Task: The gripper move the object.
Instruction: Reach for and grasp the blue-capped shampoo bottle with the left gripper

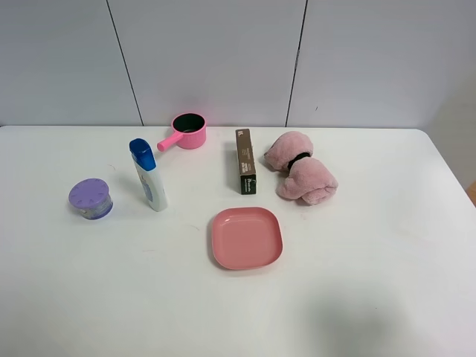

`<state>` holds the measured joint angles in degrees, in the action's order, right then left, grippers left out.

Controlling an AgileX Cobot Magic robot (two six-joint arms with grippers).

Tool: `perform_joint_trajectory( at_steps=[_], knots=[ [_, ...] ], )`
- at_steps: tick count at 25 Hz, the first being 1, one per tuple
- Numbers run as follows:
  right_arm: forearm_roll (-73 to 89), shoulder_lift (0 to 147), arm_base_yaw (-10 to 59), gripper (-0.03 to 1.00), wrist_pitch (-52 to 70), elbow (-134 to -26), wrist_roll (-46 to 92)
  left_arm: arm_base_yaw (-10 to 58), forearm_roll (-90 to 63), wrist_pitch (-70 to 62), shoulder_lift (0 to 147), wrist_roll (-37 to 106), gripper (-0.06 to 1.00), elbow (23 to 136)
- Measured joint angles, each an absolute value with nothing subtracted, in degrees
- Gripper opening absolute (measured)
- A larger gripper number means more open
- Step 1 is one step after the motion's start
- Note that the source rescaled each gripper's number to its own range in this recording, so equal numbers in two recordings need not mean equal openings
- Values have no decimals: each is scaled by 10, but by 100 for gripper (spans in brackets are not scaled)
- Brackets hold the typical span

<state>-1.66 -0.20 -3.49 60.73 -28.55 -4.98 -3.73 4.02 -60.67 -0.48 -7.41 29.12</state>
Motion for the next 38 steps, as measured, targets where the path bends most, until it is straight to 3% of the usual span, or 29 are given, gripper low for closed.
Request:
perform_joint_trajectory(
  at_steps=[29, 38],
  knots=[
    [-17, -2, -35, 100, 607, -285, -50, -37, 40, -607, -5, -71, 100, 291],
    [-17, -2, -35, 100, 607, -285, -50, -37, -167, -586, 126, 99, 100, 293]
  ],
)
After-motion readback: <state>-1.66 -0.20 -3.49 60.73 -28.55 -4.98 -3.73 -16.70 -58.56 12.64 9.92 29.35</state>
